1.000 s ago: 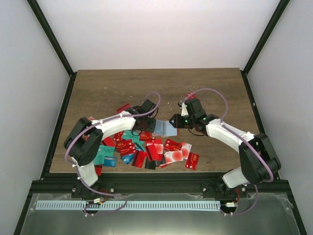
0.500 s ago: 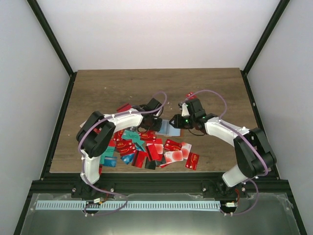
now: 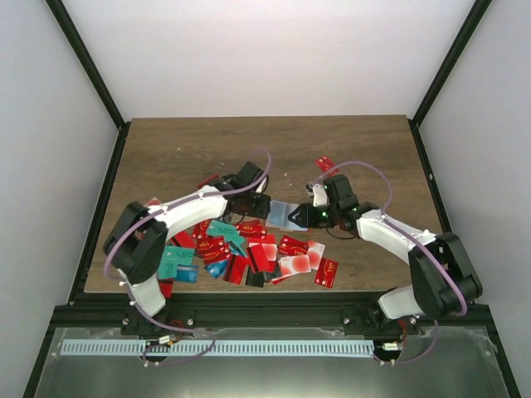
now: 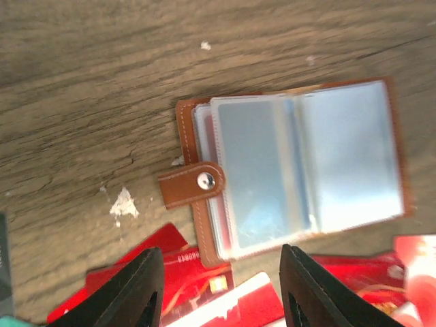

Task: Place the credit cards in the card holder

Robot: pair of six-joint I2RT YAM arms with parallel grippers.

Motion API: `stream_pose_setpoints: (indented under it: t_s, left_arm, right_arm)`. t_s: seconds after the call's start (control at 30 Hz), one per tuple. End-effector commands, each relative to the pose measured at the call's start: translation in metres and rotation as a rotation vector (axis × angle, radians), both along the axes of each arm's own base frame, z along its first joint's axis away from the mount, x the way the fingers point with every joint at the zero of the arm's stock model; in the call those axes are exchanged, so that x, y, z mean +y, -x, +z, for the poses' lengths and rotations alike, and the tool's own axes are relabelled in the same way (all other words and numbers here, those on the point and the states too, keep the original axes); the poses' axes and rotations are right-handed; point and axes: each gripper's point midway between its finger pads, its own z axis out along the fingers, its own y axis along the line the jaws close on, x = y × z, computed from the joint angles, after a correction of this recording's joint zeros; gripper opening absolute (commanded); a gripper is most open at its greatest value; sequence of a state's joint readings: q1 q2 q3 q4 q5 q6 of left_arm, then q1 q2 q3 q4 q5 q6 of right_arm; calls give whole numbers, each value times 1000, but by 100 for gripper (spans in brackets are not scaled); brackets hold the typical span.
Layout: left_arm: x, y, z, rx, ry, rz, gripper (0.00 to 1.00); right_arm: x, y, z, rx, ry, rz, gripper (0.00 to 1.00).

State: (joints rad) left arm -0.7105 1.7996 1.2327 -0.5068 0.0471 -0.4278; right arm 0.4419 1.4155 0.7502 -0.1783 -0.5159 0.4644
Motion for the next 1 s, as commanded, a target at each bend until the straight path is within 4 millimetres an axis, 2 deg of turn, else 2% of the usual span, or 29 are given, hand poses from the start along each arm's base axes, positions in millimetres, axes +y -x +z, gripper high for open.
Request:
stream_pose_setpoints:
  t_s: [0.0, 0.17, 0.2, 0.3, 0.43, 0.53, 0.73, 0.87, 0.97]
  left_arm:
    - [12, 26, 17, 13, 32, -14, 49]
    - [21, 77, 0, 112, 46, -38, 47]
    - [29, 98, -6, 136, 36, -23, 48]
    - [53, 115, -10, 140, 16, 51, 52]
    - [78, 131, -14, 141, 42, 157, 56]
    - [90, 143, -17, 154, 78, 219, 56]
    - [98, 160, -20, 168, 151, 246, 56]
    - [101, 164, -22, 167, 165, 246, 55]
    - [101, 165, -22, 165, 176, 245, 55]
  right_arm:
    - [20, 42, 3, 54, -75, 121, 33]
    - [47, 84, -7, 139, -139, 224, 34]
    - [55, 95, -12, 156, -143, 241, 34]
    - [67, 101, -17, 157, -128, 269, 35]
    - [84, 97, -21, 135, -102, 290, 35]
    - [96, 82, -23, 105, -79, 292, 35]
    - [109, 56, -45, 71, 9, 289, 34]
    - [107, 56, -71, 85, 72, 302, 34]
    - [105, 70, -92, 110, 132, 337, 33]
